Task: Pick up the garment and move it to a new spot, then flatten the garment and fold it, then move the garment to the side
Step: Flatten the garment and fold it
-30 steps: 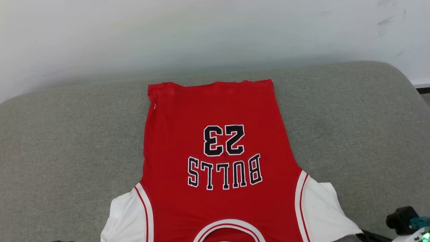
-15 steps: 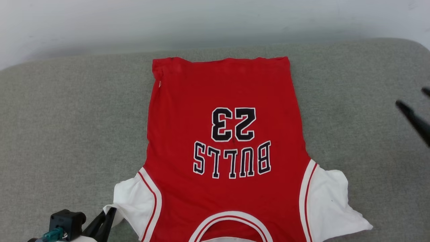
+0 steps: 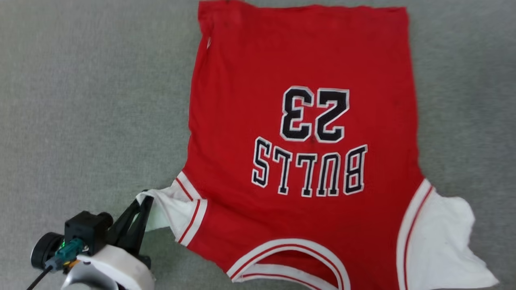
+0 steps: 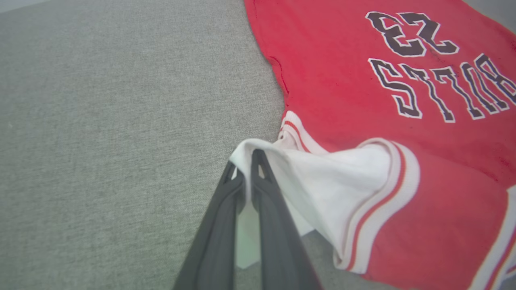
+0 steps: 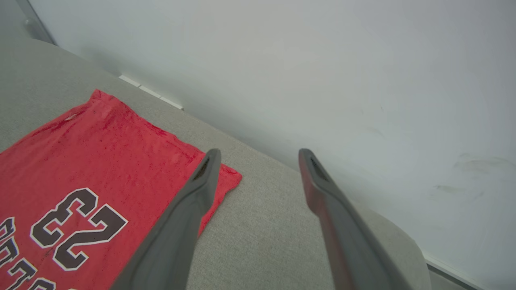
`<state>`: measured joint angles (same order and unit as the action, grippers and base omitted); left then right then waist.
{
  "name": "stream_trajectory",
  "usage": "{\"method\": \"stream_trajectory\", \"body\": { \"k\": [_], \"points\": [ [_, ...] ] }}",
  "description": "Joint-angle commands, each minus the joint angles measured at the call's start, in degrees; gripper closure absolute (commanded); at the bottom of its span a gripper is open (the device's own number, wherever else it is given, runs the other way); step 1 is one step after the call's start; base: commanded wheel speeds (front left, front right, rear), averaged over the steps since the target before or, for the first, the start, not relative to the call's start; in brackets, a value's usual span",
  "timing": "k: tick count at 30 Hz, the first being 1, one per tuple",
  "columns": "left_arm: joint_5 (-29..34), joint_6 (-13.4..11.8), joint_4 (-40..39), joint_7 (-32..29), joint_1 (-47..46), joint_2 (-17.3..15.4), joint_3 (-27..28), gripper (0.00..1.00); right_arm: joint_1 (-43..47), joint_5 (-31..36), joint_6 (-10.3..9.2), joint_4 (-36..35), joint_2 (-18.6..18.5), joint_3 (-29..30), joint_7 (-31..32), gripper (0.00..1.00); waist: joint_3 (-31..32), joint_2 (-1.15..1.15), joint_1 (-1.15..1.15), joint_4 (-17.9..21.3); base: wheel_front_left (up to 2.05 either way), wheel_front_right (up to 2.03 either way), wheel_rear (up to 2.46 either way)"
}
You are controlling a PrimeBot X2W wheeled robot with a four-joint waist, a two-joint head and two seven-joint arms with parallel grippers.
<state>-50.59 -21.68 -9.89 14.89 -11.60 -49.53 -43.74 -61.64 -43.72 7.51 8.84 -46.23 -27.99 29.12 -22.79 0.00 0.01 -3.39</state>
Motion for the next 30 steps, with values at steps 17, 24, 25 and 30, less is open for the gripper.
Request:
{"method": "stream_trajectory", "body": {
  "k": [17, 24, 25, 30],
  "points": [
    [7.6, -0.2, -3.0, -0.1, -10.2, 4.9, -1.8, 1.00, -19.1, 5.7, -0.04, 21.1, 9.6, -1.3, 32.8, 0.00, -17.5, 0.00, -0.01, -9.7, 0.00, 0.00, 0.00],
    [8.9, -0.5, -3.7, -0.3, -11.6, 6.0, -2.4, 1.00, -14.0, 8.3, -0.03, 25.2, 12.2, -1.1, 36.2, 0.00, -19.3, 0.00, -0.01, -10.3, 0.00, 0.00, 0.00],
    [9.0, -0.5, -3.7, -0.4, -11.9, 6.0, -2.5, 1.00, -13.2, 8.6, -0.03, 25.8, 12.6, -0.7, 36.5, 0.00, -19.4, 0.00, -0.01, -10.3, 0.00, 0.00, 0.00],
    [9.4, -0.6, -3.5, -0.6, -12.4, 6.3, -2.6, 1.00, -12.4, 9.5, -0.03, 25.9, 13.9, 1.1, 37.5, 1.00, -19.1, 0.00, -0.01, -10.4, 0.00, 0.00, 0.00]
  ]
}}
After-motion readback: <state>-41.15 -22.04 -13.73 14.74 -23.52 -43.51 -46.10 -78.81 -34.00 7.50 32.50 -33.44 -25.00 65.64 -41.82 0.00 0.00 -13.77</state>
